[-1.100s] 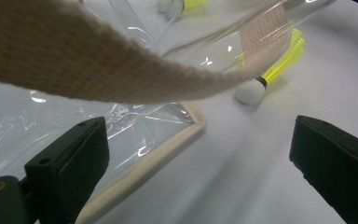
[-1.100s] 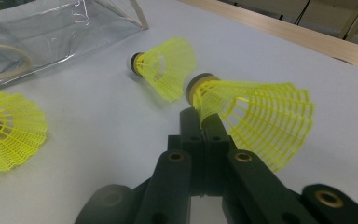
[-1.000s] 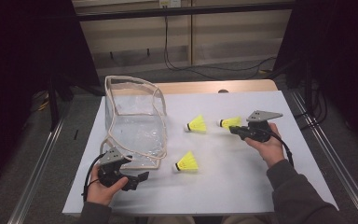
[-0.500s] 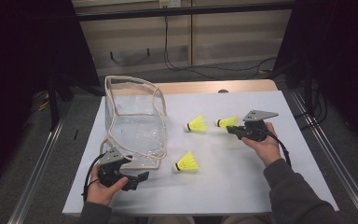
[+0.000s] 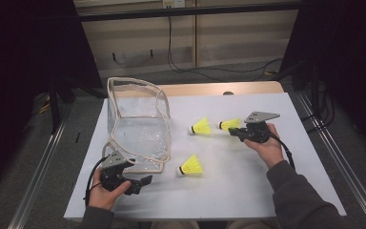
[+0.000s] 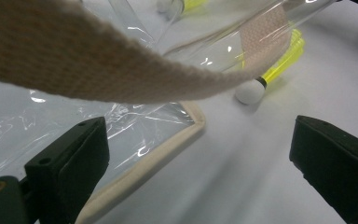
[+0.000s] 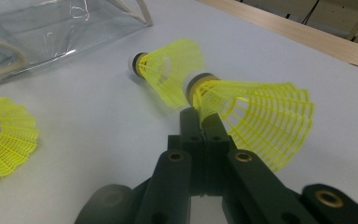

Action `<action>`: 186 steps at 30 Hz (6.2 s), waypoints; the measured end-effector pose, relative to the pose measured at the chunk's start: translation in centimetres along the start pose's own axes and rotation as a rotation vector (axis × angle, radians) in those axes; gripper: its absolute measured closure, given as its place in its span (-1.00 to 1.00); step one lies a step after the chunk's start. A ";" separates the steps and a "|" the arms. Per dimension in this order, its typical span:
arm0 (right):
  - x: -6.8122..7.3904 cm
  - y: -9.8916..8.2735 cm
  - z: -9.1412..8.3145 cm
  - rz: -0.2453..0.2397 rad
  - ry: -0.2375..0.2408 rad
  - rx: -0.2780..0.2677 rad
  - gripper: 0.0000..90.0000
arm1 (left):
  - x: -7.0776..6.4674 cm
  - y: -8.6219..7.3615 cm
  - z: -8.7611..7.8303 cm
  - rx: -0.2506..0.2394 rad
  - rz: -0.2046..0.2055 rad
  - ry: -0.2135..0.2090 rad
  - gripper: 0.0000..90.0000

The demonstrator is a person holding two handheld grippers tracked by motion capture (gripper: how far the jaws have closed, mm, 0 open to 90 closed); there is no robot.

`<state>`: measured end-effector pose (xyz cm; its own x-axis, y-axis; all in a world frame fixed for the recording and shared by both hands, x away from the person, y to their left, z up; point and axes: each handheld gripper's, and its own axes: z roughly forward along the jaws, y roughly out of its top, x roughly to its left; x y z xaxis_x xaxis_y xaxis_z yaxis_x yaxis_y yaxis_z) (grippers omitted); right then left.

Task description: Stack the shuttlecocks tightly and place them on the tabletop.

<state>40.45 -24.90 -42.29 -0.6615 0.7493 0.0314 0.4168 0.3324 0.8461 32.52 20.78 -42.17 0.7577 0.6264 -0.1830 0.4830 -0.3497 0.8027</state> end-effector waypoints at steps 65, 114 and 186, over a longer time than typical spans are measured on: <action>0.3 1.1 2.1 -0.021 0.010 0.007 1.00 | 0.1 0.0 0.1 0.000 0.000 0.000 -0.89; 1.3 0.8 3.5 -0.043 0.047 0.040 1.00 | 0.0 0.0 0.0 0.000 0.004 -0.001 -0.89; 3.0 0.4 4.8 -0.049 0.095 0.035 1.00 | 0.0 0.0 0.0 0.000 0.001 0.003 -0.89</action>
<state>41.63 -19.72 -44.44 -0.7370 0.6746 0.0417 0.4027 0.3887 0.8287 32.52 20.74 -42.20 0.7568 0.6283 -0.1804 0.4822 -0.3501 0.8031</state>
